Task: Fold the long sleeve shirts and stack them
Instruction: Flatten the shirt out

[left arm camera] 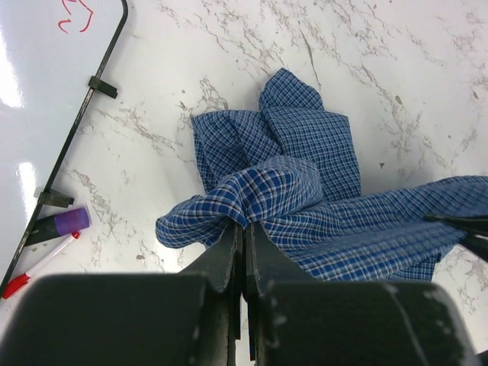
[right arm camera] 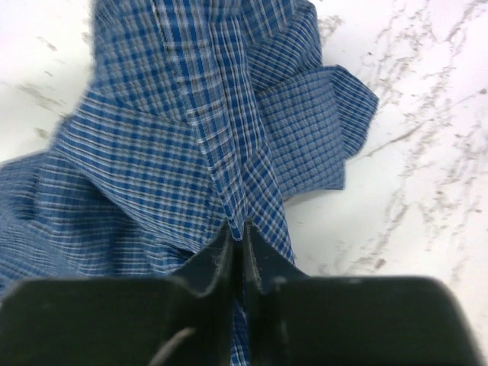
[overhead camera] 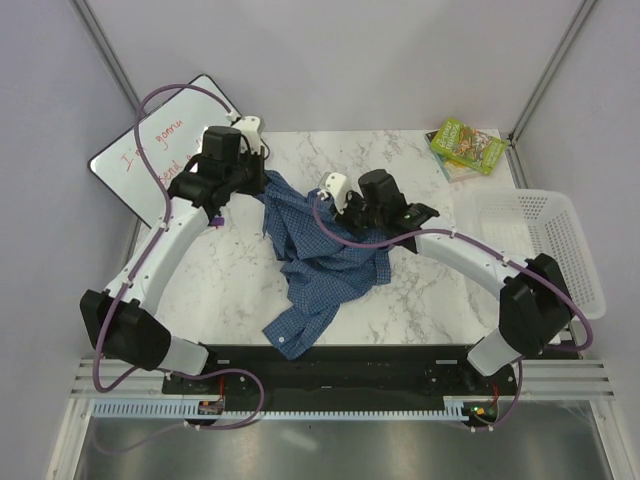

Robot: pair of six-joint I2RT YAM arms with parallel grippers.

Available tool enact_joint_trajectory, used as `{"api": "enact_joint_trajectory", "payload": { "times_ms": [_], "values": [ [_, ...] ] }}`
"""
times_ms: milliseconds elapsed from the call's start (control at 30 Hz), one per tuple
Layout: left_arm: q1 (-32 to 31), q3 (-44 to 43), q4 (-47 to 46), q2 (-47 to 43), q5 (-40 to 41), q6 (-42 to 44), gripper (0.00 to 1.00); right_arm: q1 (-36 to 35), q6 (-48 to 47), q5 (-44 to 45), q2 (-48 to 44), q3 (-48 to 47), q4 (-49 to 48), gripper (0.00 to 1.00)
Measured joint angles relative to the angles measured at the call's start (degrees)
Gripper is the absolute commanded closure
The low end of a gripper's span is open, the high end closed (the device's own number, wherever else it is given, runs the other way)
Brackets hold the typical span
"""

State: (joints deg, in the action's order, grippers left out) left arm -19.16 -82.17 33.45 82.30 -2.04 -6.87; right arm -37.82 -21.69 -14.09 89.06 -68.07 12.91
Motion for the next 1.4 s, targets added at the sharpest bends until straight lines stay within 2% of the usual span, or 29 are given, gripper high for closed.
{"api": "enact_joint_trajectory", "payload": {
  "times_ms": [167,233,267,300,333,367,400,433,500,567,600,633,767,833,900,1067,1233,1400],
  "values": [
    [-0.11,-0.07,3.10,-3.17,-1.09,0.22,0.98,0.20,3.43,4.57,0.20,-1.46,-0.31,1.00],
    [-0.07,1.79,3.76,-7.48,-5.97,1.05,0.84,0.50,5.88,5.97,-1.70,-1.73,-0.68,1.00],
    [-0.07,3.32,4.11,-10.73,-11.04,1.79,0.76,0.76,7.26,6.71,-3.39,-1.70,-0.61,1.00],
    [-0.66,5.20,3.76,-14.23,-16.02,2.38,0.65,1.11,8.76,7.48,-5.64,-1.53,-0.59,1.00],
    [-2.23,7.48,3.50,-18.21,-20.83,2.89,0.61,1.60,10.19,8.17,-8.35,-0.98,-0.79,1.00],
    [-5.73,9.79,2.84,-22.01,-24.48,3.39,0.58,2.23,11.54,8.90,-11.56,-0.02,-1.09,1.00],
    [-10.36,11.89,1.62,-24.46,-28.02,3.72,0.48,2.99,12.76,9.46,-15.04,1.42,-1.75,1.00],
    [-15.85,14.03,0.35,-26.64,-31.63,4.74,0.43,3.65,13.51,9.75,-17.99,2.84,-2.05,1.00],
    [-26.53,16.61,0.24,-27.54,-37.24,7.02,0.35,5.20,14.71,10.27,-24.87,6.82,-2.78,1.00],
    [-30.53,17.29,1.25,-26.01,-39.65,9.25,0.26,6.12,14.86,9.84,-31.58,11.30,-2.89,1.00],
    [-30.16,17.29,1.79,-24.74,-40.11,10.34,0.17,6.19,14.60,8.94,-34.42,13.31,-2.54,1.00],
    [-28.04,17.33,2.21,-23.80,-40.61,11.19,0.16,6.16,13.92,7.80,-36.96,15.08,-1.97,1.00],
    [-7.02,15.93,2.16,-22.05,-43.47,13.92,0.14,6.08,9.51,3.17,-43.95,20.37,1.86,1.00],
    [-0.85,13.07,1.49,-18.40,-42.97,16.92,0.14,6.10,6.51,0.07,-45.64,21.77,4.87,1.00],
    [1.40,9.01,1.27,-11.72,-42.49,21.49,0.15,6.10,4.00,-2.43,-45.94,22.25,7.41,1.00],
    [2.86,-2.38,1.03,10.12,-40.74,33.66,0.20,6.05,-2.32,-8.20,-43.36,22.23,14.16,1.00],
    [3.37,-19.43,2.12,33.09,-36.26,38.45,0.22,6.05,-6.08,-10.34,-40.17,22.01,19.39,1.00],
    [3.13,-31.21,4.28,46.62,-30.32,40.83,0.24,6.05,-6.73,-10.01,-40.13,21.24,20.63,1.00]
  ]
}}
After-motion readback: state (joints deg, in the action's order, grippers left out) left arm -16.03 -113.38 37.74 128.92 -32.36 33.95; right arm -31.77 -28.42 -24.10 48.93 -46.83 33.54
